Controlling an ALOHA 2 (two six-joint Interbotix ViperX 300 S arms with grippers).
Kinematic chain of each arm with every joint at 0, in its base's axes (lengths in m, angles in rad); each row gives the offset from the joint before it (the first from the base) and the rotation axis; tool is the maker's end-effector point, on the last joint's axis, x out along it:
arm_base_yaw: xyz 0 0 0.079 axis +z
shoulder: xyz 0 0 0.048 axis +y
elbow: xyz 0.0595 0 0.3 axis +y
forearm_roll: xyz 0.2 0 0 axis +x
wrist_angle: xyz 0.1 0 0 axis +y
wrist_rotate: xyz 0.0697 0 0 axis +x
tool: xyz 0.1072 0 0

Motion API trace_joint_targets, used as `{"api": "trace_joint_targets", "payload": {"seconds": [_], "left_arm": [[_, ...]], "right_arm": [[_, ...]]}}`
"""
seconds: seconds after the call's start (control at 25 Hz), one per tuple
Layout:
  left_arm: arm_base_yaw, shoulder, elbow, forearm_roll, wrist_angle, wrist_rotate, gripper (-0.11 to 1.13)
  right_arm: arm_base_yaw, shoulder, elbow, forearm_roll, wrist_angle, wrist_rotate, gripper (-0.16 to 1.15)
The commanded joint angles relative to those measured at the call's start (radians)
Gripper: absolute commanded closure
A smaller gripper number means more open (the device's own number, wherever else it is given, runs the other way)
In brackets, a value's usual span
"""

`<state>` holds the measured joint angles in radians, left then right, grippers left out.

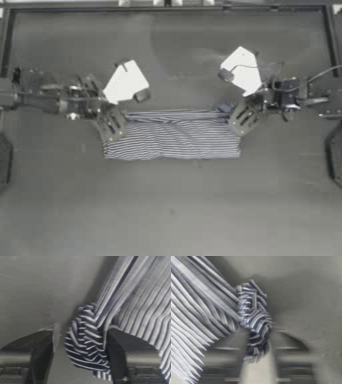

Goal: Fold shirt

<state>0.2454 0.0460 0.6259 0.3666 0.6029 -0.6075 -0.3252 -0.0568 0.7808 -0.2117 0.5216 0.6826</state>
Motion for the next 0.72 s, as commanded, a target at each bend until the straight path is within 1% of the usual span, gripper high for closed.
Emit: {"api": "trace_joint_targets", "payload": {"seconds": [0.04,0.08,0.12,0.28,0.48,0.64,0.72], "left_arm": [[-0.005,-0.100,-0.011,0.011,0.000,0.003,0.18],[-0.005,-0.114,-0.011,0.012,0.000,0.003,0.18],[-0.005,-0.127,-0.012,0.014,0.000,0.003,0.19],[-0.005,-0.184,-0.012,0.040,0.000,0.005,0.21],[-0.005,-0.225,-0.012,0.080,-0.002,0.003,0.23],[-0.005,-0.256,-0.012,0.084,-0.009,0.003,0.23],[-0.005,-0.273,-0.012,0.084,-0.021,0.003,0.23]], "right_arm": [[-0.002,-0.023,-0.028,0.011,-0.006,-0.009,-0.06],[-0.002,-0.028,-0.037,0.021,-0.005,-0.009,-0.01],[-0.002,-0.031,-0.046,0.028,-0.003,-0.011,0.00],[-0.003,-0.051,-0.064,0.054,0.003,-0.017,-0.01],[-0.006,-0.092,-0.077,0.092,0.031,-0.015,-0.01],[-0.006,-0.156,-0.074,0.120,0.058,0.002,-0.01],[-0.003,-0.190,-0.066,0.153,0.061,0.009,-0.01]]}}
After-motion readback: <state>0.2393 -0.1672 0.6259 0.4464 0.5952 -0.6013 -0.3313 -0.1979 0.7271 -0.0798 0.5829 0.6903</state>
